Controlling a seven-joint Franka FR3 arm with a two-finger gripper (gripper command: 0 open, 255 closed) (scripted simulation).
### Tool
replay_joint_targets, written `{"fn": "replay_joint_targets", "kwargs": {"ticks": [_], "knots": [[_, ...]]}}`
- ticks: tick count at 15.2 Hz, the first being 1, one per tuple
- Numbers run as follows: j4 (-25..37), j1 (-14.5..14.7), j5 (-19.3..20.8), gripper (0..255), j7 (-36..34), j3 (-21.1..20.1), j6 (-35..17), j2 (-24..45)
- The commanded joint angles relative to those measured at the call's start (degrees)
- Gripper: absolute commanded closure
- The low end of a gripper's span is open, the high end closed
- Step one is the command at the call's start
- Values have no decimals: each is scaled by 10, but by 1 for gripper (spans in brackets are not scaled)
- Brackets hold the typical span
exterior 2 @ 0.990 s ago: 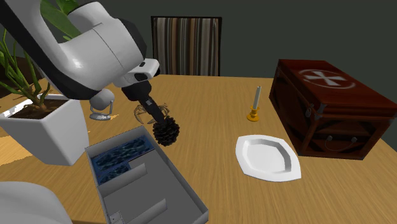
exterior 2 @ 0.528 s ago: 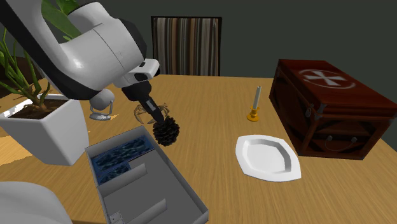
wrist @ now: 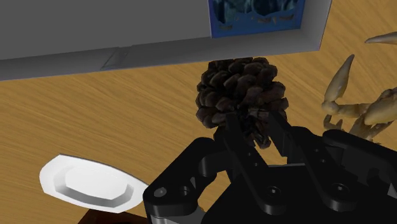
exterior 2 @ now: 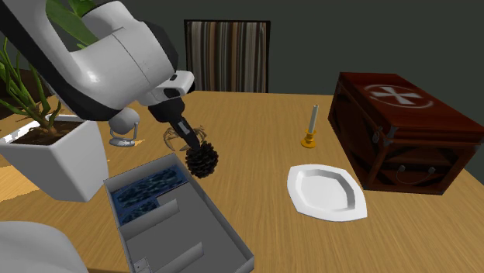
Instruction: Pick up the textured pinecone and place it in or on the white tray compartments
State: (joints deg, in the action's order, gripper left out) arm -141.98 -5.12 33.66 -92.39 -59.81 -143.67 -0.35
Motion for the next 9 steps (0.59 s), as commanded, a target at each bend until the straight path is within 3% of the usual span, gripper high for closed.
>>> {"fn": "replay_joint_targets", "kwargs": {"ticks": [1, 9], "knots": [[0, 2, -36, 255, 28, -1, 2, -21], [7, 47, -174, 255, 142, 39, 34, -107]]}}
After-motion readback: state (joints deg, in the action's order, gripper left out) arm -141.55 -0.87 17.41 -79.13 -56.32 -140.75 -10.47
